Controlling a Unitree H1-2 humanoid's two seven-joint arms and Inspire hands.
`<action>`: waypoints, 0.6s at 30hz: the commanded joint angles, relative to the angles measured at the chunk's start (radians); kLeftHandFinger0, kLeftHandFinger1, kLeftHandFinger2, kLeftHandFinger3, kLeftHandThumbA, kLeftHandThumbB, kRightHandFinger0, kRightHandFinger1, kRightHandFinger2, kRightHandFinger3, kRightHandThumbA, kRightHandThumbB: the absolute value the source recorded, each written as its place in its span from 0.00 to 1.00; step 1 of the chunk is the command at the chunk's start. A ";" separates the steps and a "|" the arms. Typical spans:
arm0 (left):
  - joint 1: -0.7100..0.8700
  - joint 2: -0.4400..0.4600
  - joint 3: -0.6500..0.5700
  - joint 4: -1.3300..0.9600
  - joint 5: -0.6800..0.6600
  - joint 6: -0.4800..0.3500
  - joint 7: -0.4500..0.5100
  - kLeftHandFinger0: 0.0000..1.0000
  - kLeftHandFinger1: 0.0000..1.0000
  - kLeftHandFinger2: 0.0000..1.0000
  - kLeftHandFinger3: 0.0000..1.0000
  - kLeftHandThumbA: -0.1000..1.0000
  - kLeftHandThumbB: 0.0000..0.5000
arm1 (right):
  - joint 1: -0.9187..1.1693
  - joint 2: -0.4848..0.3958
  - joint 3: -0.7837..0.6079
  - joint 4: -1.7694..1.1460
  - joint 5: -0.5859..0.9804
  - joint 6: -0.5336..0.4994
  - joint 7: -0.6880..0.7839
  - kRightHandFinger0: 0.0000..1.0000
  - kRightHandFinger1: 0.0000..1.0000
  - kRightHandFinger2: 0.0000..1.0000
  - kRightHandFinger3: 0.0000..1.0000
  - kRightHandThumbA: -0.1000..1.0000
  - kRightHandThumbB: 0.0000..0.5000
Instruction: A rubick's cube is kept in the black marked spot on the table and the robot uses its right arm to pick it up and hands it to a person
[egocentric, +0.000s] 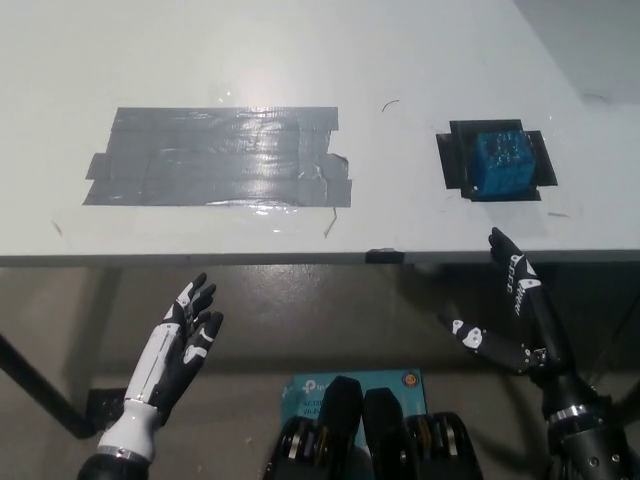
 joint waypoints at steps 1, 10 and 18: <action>-0.012 0.010 -0.001 -0.013 -0.003 -0.043 -0.014 1.00 1.00 1.00 1.00 0.83 0.45 | -0.011 -0.006 -0.007 -0.018 -0.036 -0.095 -0.022 1.00 1.00 1.00 1.00 0.89 0.40; -0.009 0.011 0.002 -0.017 -0.001 -0.042 -0.011 1.00 1.00 1.00 1.00 0.82 0.44 | -0.017 0.034 -0.104 -0.227 -0.153 -0.135 -0.164 1.00 1.00 1.00 1.00 0.97 0.46; 0.005 0.010 -0.002 -0.018 -0.011 -0.036 -0.020 1.00 1.00 1.00 1.00 0.83 0.43 | -0.148 0.017 -0.175 -0.280 -0.193 0.007 -0.177 1.00 1.00 1.00 1.00 0.96 0.52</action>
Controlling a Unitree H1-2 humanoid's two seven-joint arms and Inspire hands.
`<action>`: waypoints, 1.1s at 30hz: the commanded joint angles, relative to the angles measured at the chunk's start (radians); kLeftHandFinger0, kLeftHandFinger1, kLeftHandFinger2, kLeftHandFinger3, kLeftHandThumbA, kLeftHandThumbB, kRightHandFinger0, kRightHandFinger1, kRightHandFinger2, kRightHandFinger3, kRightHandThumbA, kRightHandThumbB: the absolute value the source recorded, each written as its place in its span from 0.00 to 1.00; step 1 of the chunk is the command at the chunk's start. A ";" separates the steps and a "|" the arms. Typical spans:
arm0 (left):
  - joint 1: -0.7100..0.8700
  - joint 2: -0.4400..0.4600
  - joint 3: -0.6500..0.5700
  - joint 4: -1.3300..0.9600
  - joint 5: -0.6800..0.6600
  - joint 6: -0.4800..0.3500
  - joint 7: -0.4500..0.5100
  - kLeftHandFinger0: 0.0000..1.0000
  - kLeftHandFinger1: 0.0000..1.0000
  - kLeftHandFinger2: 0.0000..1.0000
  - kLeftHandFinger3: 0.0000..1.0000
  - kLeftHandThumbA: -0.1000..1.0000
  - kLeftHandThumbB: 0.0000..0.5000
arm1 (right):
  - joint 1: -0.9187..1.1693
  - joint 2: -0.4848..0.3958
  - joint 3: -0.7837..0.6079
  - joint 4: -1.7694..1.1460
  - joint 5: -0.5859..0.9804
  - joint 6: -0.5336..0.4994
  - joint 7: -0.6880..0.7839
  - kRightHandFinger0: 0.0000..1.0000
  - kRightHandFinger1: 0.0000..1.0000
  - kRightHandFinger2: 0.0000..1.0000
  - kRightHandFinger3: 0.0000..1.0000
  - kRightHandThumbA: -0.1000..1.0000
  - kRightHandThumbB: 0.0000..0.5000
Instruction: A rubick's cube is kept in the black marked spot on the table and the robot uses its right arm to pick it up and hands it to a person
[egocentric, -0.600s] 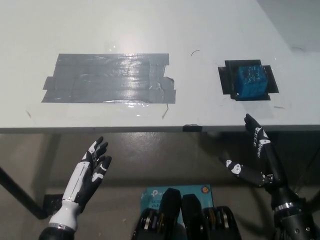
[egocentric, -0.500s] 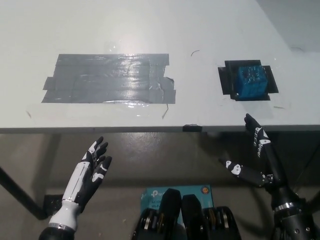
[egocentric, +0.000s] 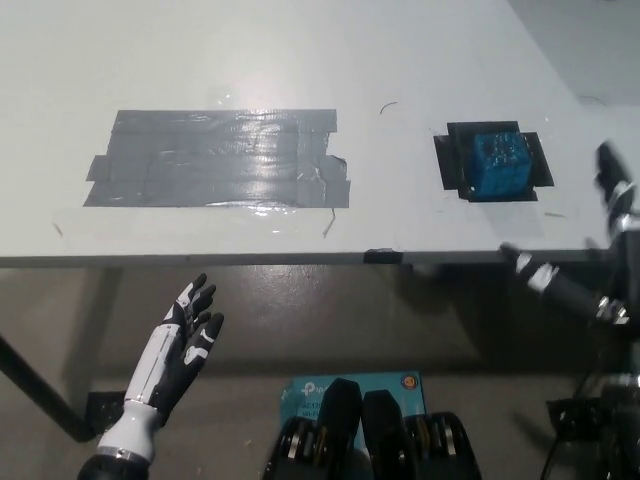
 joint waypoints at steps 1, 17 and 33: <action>-0.001 0.009 -0.001 -0.018 -0.011 -0.032 -0.019 1.00 1.00 1.00 1.00 0.83 0.43 | -0.097 -0.007 -0.033 -0.017 -0.045 0.075 -0.046 1.00 1.00 1.00 1.00 0.96 0.54; -0.010 0.008 -0.003 -0.009 -0.005 -0.038 -0.016 1.00 1.00 1.00 1.00 0.83 0.44 | -0.417 -0.018 -0.036 0.470 -0.030 0.206 -0.059 1.00 1.00 1.00 1.00 0.91 0.83; -0.017 0.009 -0.006 -0.022 -0.002 -0.031 -0.019 1.00 1.00 1.00 1.00 0.83 0.43 | -0.598 -0.005 -0.023 0.885 0.030 0.157 -0.055 1.00 1.00 1.00 1.00 0.88 0.96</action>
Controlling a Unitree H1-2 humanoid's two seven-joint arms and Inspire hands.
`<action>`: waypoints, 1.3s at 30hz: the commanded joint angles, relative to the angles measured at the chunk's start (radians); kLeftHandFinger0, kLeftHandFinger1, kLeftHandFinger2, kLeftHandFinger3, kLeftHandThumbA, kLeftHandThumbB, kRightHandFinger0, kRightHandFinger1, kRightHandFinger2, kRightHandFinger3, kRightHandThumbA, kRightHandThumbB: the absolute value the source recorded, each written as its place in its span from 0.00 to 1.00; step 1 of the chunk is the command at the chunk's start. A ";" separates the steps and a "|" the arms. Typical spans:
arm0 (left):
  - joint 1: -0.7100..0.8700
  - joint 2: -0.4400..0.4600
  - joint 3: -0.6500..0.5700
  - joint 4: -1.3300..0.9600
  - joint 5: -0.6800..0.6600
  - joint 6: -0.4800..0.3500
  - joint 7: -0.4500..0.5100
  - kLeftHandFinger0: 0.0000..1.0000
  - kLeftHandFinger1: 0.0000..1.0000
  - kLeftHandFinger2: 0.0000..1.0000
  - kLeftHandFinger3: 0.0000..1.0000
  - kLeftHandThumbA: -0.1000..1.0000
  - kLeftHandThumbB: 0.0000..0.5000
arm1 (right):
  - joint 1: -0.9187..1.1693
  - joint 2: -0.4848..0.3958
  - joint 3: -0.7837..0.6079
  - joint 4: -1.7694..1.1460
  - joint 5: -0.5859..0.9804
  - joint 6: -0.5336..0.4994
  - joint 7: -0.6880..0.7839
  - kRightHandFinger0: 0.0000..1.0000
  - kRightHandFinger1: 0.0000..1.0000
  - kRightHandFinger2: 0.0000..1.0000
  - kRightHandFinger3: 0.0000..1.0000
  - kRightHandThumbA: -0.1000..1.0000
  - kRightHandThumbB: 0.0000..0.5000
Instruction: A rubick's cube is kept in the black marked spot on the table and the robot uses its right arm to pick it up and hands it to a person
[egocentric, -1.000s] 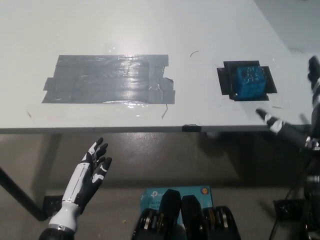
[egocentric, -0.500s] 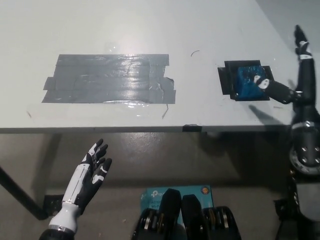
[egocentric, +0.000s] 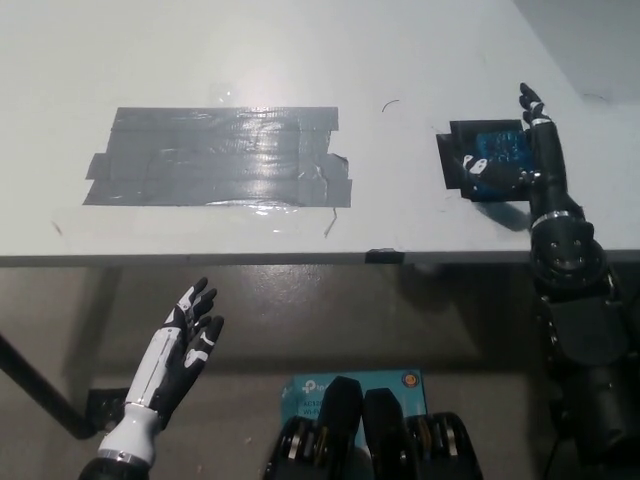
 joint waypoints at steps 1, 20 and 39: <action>-0.017 0.010 -0.004 -0.025 -0.003 -0.029 -0.018 1.00 1.00 1.00 1.00 0.83 0.44 | -0.075 0.006 0.006 0.072 0.042 -0.062 -0.012 1.00 1.00 1.00 1.00 0.87 0.93; -0.027 0.007 0.003 -0.030 -0.003 -0.024 -0.019 1.00 1.00 1.00 1.00 0.83 0.45 | -0.130 -0.020 0.019 0.313 0.036 -0.163 -0.112 1.00 1.00 1.00 1.00 0.87 0.88; -0.039 0.010 0.004 -0.023 0.002 -0.031 -0.017 1.00 1.00 1.00 1.00 0.83 0.45 | -0.144 -0.033 0.099 0.403 -0.013 -0.008 -0.084 0.21 0.31 0.40 0.38 0.00 0.57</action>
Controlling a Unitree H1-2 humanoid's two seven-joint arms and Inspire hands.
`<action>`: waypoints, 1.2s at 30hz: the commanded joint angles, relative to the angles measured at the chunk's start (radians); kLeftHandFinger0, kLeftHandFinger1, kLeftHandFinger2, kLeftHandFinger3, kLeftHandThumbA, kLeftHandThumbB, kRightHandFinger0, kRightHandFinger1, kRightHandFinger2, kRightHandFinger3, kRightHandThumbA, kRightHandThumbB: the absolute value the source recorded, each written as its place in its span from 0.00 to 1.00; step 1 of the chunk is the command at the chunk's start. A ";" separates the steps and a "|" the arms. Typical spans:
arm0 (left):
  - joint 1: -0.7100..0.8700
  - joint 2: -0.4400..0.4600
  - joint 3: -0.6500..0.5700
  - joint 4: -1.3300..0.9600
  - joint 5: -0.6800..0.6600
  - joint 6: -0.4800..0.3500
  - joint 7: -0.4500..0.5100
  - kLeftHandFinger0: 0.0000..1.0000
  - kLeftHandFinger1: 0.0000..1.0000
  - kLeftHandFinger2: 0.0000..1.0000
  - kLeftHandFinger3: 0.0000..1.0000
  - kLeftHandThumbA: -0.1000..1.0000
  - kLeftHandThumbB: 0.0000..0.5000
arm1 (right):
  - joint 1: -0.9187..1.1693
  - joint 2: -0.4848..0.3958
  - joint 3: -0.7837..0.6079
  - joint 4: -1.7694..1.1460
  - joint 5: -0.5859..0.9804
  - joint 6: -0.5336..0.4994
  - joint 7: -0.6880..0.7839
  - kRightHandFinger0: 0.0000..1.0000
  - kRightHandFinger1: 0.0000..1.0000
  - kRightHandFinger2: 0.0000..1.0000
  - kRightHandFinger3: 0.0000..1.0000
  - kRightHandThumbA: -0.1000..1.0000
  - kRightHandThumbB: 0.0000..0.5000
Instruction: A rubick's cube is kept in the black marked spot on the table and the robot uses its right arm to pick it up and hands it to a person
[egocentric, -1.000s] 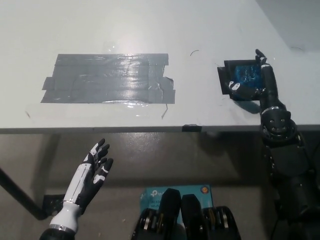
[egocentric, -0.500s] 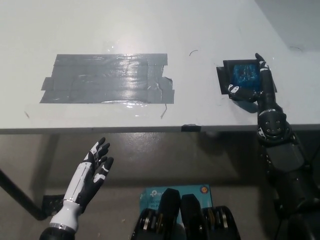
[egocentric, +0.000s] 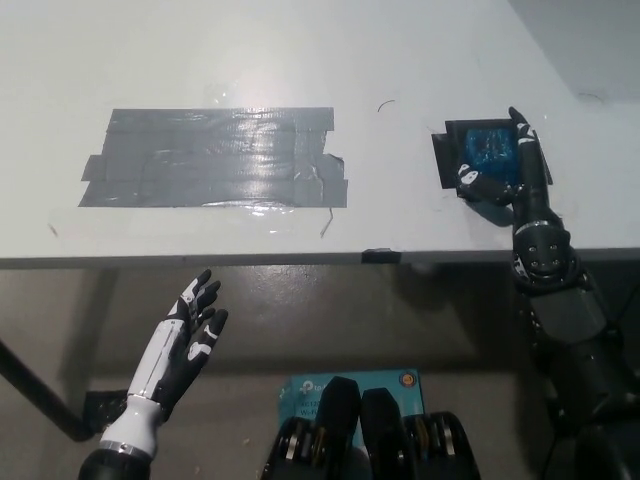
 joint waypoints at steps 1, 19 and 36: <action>-0.020 0.011 0.002 -0.025 0.002 -0.030 -0.007 1.00 1.00 1.00 1.00 0.83 0.45 | -0.039 -0.017 0.067 0.052 -0.053 0.114 -0.011 0.09 0.21 0.30 0.34 0.00 0.51; -0.028 0.008 0.005 -0.021 -0.005 -0.027 -0.007 1.00 1.00 1.00 1.00 0.84 0.45 | -0.045 -0.037 0.090 0.059 -0.013 0.073 -0.028 0.09 0.59 0.92 0.87 0.00 0.36; -0.032 0.012 0.003 -0.020 -0.001 -0.020 -0.009 1.00 1.00 1.00 1.00 0.84 0.45 | 0.056 -0.023 0.017 -0.612 -0.012 0.178 -0.048 0.00 0.46 0.89 0.90 0.00 0.34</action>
